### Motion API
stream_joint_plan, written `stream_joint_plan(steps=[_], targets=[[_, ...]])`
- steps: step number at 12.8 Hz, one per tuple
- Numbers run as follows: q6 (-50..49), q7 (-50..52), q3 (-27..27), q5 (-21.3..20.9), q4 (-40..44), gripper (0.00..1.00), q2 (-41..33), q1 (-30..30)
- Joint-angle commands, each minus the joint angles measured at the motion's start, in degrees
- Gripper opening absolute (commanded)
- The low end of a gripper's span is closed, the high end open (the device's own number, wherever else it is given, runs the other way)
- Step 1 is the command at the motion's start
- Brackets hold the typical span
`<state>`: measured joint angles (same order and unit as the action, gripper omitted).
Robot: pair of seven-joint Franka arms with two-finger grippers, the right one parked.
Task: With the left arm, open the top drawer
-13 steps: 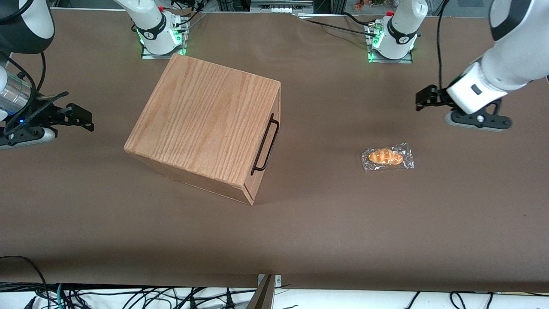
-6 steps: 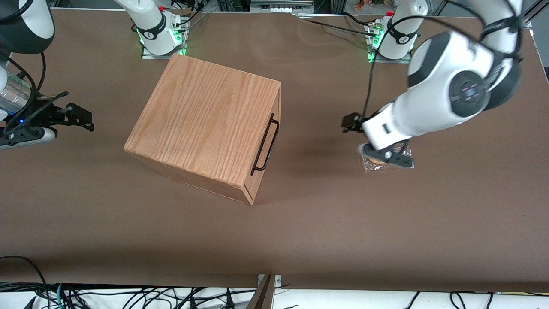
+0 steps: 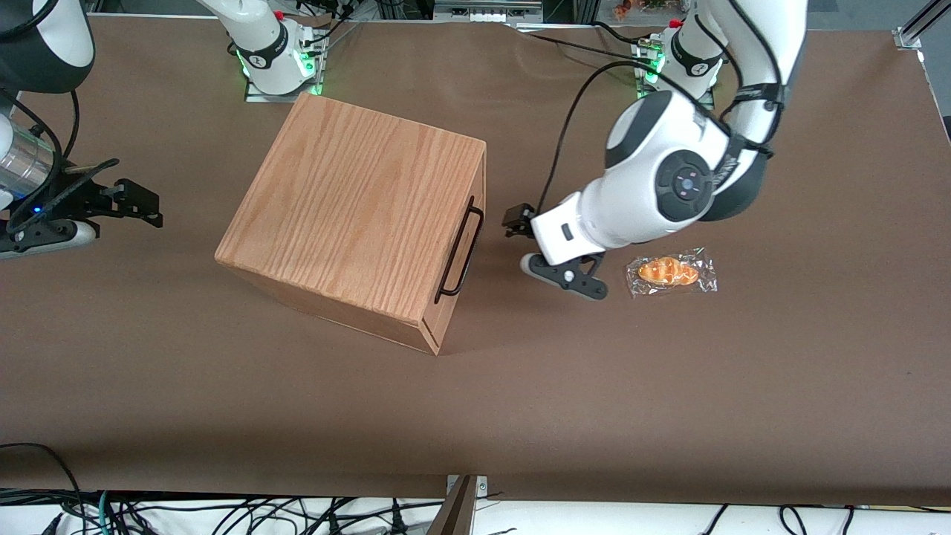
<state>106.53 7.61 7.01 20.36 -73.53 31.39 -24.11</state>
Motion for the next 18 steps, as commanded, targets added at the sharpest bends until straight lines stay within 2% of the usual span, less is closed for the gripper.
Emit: stream_joint_plan(steps=[1, 4, 12, 13, 16, 18], targets=[[5.1, 0.1, -0.7, 0.7, 2.2, 1.0, 3.5, -3.0], [10.9, 0.1, -0.7, 0.7, 2.2, 1.0, 5.6, -4.5], [13.4, -0.7, -0.9, 0.4, 1.8, 1.0, 7.9, -5.4], [13.2, -0.7, -1.0, -0.2, 1.8, 1.0, 7.8, -5.2], [12.4, -0.5, -1.0, -5.9, 1.7, 1.0, 7.5, -4.9], [12.4, -0.5, -1.1, -7.5, 1.3, 1.0, 7.5, -4.8]])
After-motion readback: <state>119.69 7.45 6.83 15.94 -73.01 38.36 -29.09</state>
